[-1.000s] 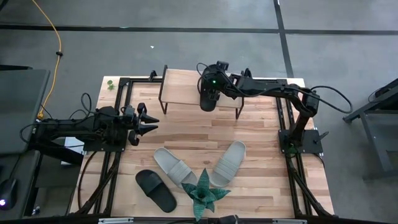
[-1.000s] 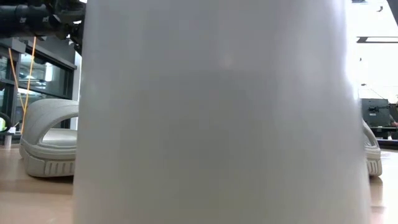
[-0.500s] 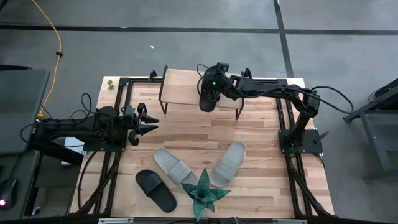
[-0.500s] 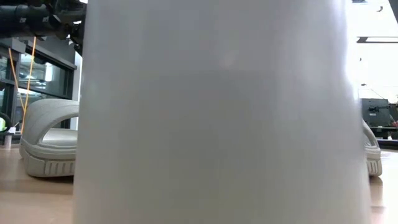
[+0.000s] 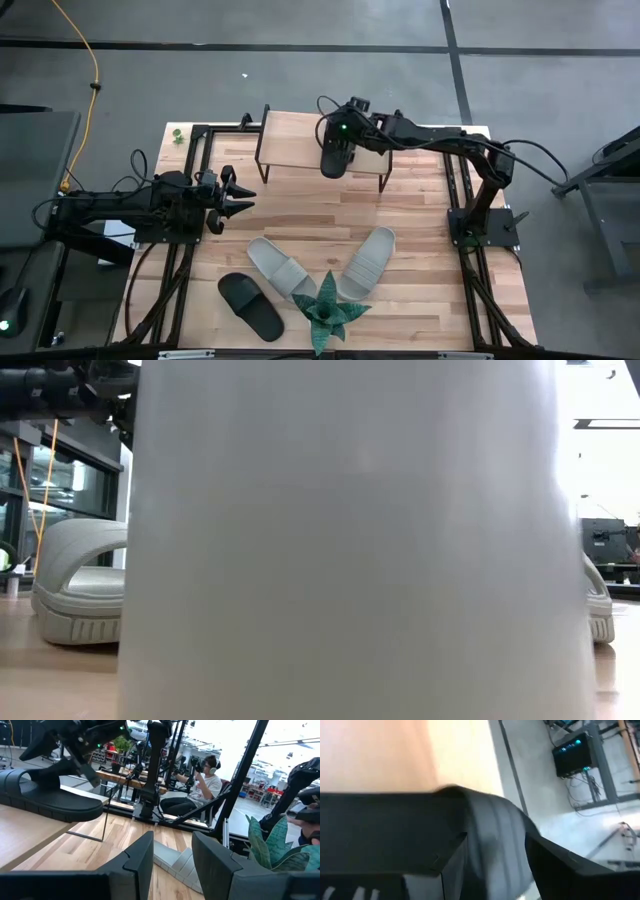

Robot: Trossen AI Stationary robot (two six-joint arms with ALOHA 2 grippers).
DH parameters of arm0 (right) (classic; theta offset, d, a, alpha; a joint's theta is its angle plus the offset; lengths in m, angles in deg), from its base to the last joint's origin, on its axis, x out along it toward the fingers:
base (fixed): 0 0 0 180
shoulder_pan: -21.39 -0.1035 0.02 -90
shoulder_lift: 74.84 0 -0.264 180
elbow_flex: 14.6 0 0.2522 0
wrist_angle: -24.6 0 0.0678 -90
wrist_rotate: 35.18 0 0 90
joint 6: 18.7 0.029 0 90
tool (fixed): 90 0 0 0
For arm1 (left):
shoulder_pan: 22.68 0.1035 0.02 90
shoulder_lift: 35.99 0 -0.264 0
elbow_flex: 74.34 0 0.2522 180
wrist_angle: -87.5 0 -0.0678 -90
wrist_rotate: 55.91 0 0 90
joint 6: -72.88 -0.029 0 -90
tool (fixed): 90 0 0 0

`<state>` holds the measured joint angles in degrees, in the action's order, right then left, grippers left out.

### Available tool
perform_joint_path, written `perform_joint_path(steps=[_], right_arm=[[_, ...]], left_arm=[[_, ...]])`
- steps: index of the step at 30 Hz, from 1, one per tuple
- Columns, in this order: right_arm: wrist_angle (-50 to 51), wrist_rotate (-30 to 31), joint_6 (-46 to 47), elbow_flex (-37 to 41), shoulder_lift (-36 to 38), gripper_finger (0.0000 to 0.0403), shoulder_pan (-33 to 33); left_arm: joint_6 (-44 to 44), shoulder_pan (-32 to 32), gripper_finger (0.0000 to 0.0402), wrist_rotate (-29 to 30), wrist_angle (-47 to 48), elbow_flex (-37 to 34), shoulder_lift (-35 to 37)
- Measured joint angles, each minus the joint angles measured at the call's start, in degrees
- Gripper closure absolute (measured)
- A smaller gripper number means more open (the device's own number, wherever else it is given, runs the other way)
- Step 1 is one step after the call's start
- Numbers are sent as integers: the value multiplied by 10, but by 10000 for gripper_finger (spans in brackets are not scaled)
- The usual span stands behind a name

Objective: Pick and place slides into the shelf
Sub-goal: Put the right black slipper on the shelf, then put the black slipper on the shelf

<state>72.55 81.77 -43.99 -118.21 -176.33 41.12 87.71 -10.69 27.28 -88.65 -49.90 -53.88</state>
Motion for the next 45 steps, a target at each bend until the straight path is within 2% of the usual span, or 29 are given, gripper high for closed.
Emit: perform_joint_path(steps=[9,19,31,45], right_arm=[[20,-2,15,0,0,212,-37],[47,30,47,-1,0,212,-82],[87,44,118,-1,0,212,-138],[112,94,195,-1,24,212,-208]], left_arm=[[0,0,277,0,7,0,0],[0,0,277,0,7,0,0],[-26,0,277,-62,10,0,0],[-50,-12,277,-76,10,0,-3]])
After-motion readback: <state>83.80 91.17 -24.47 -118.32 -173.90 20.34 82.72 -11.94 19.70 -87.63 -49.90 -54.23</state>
